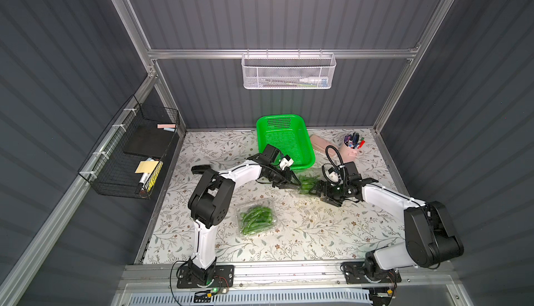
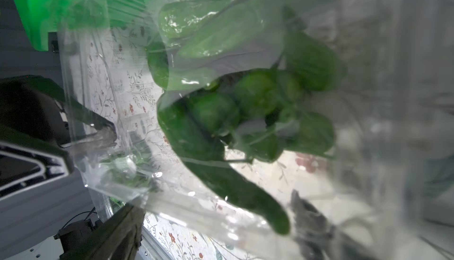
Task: Take small green peppers out of containers
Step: Open the packing box at the center of the board.
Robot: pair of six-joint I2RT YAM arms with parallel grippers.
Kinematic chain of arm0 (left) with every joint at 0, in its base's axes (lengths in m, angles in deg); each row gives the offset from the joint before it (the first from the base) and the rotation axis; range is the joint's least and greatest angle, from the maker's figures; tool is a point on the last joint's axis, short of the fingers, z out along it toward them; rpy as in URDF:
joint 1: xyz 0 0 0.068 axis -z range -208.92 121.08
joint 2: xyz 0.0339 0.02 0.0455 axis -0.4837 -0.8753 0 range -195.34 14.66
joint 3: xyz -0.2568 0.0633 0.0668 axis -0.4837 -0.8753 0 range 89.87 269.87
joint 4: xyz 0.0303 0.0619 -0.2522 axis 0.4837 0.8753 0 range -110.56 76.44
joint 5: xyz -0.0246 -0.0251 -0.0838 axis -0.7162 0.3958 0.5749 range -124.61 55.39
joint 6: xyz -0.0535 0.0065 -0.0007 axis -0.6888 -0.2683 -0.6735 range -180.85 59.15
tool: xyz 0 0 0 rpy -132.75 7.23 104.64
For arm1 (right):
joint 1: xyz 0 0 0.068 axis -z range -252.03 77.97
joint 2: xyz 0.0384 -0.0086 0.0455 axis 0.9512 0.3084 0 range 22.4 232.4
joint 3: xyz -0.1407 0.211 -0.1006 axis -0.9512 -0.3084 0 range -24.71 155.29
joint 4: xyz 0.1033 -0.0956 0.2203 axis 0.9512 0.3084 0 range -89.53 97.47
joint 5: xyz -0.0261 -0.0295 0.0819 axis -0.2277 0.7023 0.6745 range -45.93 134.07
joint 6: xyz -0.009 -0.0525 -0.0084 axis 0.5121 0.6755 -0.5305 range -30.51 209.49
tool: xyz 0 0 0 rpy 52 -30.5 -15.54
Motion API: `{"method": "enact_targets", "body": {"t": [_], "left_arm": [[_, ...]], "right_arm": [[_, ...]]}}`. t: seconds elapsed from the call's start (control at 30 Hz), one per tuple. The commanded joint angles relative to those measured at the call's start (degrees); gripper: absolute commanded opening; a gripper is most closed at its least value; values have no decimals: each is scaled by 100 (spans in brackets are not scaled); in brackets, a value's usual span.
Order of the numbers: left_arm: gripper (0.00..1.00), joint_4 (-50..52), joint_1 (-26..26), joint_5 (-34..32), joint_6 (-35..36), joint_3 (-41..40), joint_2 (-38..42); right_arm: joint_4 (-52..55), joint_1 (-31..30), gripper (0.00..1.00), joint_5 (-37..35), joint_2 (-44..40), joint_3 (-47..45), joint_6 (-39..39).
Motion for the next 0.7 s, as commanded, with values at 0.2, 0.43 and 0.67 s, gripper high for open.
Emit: {"method": "enact_targets", "body": {"t": [0.2, 0.43, 0.67], "left_arm": [[31, -648, 37, 243, -440, 330, -382], [22, -1010, 46, 255, -702, 329, -634], [11, -1217, 72, 286, -866, 362, -764]], "right_arm": [[7, -116, 95, 150, 256, 289, 135], [26, -134, 94, 141, 266, 316, 158], [-3, -143, 94, 149, 196, 136, 172]]}}
